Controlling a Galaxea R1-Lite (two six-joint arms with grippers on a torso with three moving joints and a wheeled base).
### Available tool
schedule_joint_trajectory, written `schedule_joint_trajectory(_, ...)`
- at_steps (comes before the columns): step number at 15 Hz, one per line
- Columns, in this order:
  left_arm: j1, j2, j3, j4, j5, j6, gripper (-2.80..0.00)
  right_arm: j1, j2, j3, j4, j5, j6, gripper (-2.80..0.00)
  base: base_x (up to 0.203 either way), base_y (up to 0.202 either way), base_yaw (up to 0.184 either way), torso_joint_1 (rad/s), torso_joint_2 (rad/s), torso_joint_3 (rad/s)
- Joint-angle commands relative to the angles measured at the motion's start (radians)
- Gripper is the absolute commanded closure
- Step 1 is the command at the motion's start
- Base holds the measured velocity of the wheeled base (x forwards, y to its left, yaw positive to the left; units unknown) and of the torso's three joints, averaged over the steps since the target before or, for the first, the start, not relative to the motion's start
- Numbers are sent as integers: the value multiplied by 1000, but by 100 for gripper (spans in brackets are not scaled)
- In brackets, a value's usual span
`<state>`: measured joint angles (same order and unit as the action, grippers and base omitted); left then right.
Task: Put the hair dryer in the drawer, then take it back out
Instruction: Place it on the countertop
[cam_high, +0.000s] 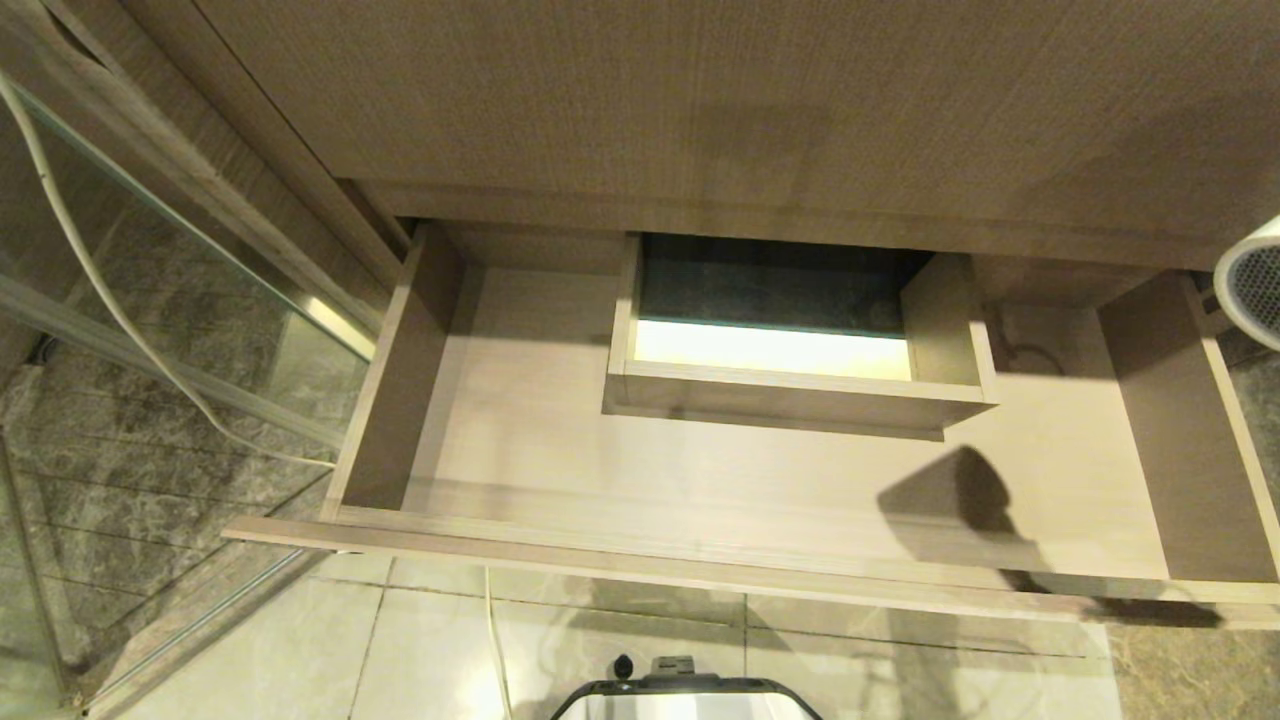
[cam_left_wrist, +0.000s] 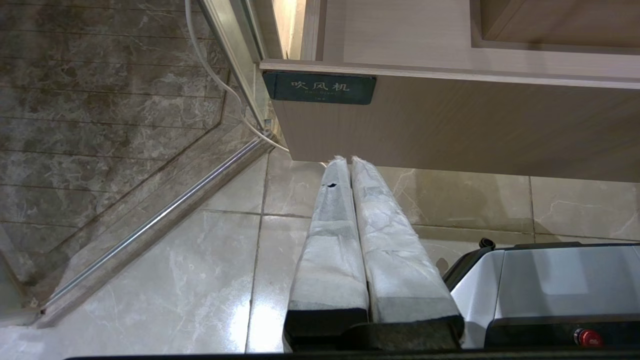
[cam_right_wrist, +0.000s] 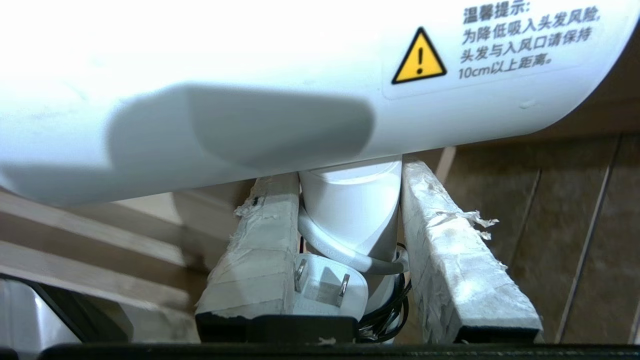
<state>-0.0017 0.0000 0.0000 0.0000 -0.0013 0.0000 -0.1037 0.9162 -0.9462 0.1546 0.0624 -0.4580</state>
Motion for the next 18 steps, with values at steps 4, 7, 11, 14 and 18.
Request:
schedule_joint_trajectory(4, 0, 0, 2, 0, 0, 0, 0, 133, -58, 21, -36, 4, 53, 0, 0, 0, 0, 0, 0, 0)
schedule_joint_trajectory(7, 0, 0, 1, 0, 0, 0, 0, 134, -73, 48, -70, 4, 53, 0, 0, 0, 0, 37, -49, -10)
schedule_joint_trajectory(11, 0, 0, 2, 0, 0, 0, 0, 134, -89, 66, -79, 2, 56, 0, 0, 0, 0, 236, -428, -169)
schedule_joint_trajectory(14, 0, 0, 2, 0, 0, 0, 0, 134, -100, 81, -90, 3, 55, 0, 0, 0, 0, 148, -469, -214)
schedule_joint_trajectory(18, 0, 0, 2, 0, 0, 0, 0, 134, -106, 89, -90, 2, 55, 0, 0, 0, 0, 225, -499, -215)
